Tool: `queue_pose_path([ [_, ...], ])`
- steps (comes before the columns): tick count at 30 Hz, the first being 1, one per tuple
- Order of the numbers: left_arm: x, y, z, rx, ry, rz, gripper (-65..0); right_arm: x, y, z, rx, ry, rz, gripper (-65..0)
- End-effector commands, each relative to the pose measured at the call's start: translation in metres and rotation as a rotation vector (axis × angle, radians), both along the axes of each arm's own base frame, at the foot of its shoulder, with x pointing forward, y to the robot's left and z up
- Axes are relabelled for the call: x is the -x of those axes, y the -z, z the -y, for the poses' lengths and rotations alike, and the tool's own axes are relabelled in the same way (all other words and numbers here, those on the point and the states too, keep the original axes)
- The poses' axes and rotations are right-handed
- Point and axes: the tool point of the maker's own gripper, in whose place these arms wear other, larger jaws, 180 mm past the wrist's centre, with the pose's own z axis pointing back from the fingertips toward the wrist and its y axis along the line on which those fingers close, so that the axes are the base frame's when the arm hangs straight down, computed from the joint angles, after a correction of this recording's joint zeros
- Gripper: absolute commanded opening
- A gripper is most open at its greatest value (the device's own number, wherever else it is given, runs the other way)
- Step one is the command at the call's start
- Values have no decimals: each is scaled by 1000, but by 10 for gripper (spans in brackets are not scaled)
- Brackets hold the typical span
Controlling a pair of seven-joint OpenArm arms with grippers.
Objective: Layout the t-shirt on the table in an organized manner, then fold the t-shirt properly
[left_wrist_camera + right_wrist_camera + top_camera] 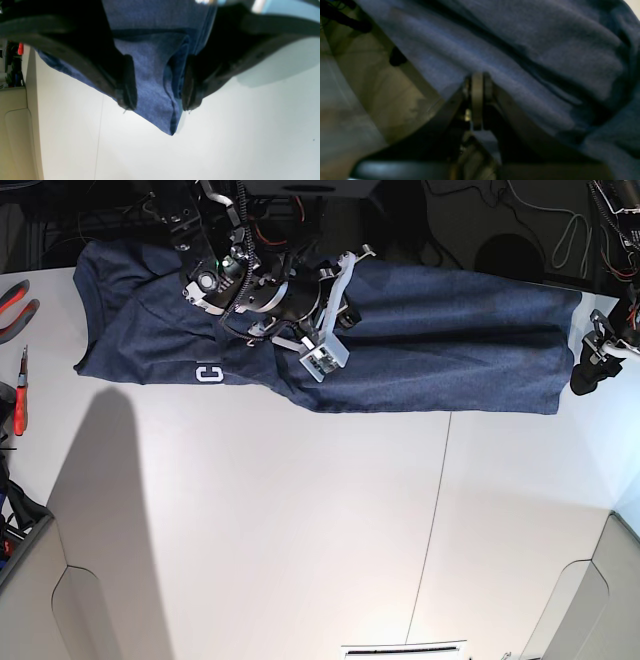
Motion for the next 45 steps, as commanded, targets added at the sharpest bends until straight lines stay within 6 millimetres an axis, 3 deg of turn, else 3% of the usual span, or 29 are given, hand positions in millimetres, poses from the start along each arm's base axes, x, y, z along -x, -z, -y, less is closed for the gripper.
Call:
queue_pose_path([
  [1,-9,-18,-9,-24,1,59,-319,-16,-12,4,4,40,58,-650],
  [8,-9,-18,-9,-23,2,59,-319,-61,-24,94,277,291,224,-650],
  [13,-9,-18,-9,-23,2,59,-319,-63,-18,158,490,423,236,-650],
  [20,-10,-19,-9,-23,1,62,-319,-43,22,172,573,396,120,-650],
  [23,-10,-19,-9,-23,1,62,-319,-38,30,169,554,387,83,-650],
  [28,-10,-19,-9,-23,1,62,-319,-33,33,146,468,342,45,-650],
  [36,-10,-19,-9,-23,1,62,-319,-21,26,71,276,215,14,-650],
  [45,-10,-19,-9,-23,2,61,-319,-7,8,-1,151,76,74,-650],
])
